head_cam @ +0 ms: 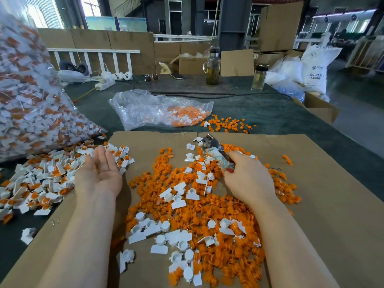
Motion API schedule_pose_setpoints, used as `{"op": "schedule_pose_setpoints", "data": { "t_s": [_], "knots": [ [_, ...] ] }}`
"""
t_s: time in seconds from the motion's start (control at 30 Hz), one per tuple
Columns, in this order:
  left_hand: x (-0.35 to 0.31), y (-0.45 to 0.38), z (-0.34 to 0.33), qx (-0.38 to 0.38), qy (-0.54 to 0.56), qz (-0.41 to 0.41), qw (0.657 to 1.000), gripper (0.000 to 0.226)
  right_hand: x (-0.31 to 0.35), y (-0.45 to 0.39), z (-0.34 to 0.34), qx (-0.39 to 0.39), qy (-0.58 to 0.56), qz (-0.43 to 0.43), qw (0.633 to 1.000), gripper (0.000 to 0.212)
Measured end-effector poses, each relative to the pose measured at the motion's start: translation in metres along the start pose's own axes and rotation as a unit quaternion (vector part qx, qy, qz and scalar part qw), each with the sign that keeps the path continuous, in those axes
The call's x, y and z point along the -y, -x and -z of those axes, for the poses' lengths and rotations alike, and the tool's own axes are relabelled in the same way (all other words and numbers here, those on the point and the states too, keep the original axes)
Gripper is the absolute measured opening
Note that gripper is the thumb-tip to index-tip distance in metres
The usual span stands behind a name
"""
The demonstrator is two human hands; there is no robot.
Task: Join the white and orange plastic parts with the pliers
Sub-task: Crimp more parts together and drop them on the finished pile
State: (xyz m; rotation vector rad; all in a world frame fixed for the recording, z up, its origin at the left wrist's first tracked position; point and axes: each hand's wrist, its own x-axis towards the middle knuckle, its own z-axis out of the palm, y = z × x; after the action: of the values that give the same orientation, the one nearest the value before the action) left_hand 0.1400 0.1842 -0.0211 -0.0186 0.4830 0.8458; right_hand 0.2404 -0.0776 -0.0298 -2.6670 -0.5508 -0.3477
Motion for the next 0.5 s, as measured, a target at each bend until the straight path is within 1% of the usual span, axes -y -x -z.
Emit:
{"op": "schedule_pose_setpoints", "data": {
  "t_s": [0.07,0.1,0.13,0.17,0.2,0.23,0.27,0.3,0.37,0.4,0.5],
  "knots": [
    [0.001,0.001,-0.001,0.018,-0.026,0.010,0.999,0.028,0.001,-0.001,-0.001,0.017,-0.014,0.009,1.000,0.011],
    [0.002,0.003,-0.002,0.029,-0.068,0.021,0.997,0.026,0.001,-0.002,-0.002,0.029,-0.022,0.013,0.999,0.016],
    [0.004,0.005,-0.003,0.042,-0.133,0.031,0.990,0.023,0.002,-0.002,-0.002,0.043,-0.028,0.017,0.999,0.021],
    [0.007,0.007,-0.003,0.058,-0.217,0.036,0.974,0.019,0.003,-0.002,-0.003,0.056,-0.031,0.020,0.998,0.024],
    [0.011,0.010,-0.004,0.080,-0.311,0.036,0.946,0.014,0.003,-0.002,-0.004,0.068,-0.032,0.021,0.997,0.026],
    [0.015,0.013,-0.004,0.106,-0.402,0.030,0.909,0.011,0.004,-0.001,-0.005,0.076,-0.032,0.020,0.996,0.027],
    [0.018,0.017,-0.005,0.138,-0.479,0.024,0.866,0.010,0.004,-0.001,-0.006,0.079,-0.030,0.018,0.996,0.028],
    [0.021,0.020,-0.005,0.173,-0.541,0.021,0.823,0.016,0.005,-0.001,-0.007,0.080,-0.026,0.017,0.996,0.028],
    [0.024,0.028,-0.004,0.246,-0.620,0.024,0.745,0.027,0.006,-0.001,-0.009,0.082,-0.009,0.019,0.996,0.028],
    [0.025,0.033,-0.004,0.279,-0.650,0.027,0.707,0.026,0.007,-0.002,-0.010,0.085,0.000,0.021,0.996,0.029],
    [0.029,0.042,-0.005,0.340,-0.723,0.021,0.602,0.029,0.009,-0.001,-0.012,0.098,0.021,0.023,0.995,0.027]
  ]
}}
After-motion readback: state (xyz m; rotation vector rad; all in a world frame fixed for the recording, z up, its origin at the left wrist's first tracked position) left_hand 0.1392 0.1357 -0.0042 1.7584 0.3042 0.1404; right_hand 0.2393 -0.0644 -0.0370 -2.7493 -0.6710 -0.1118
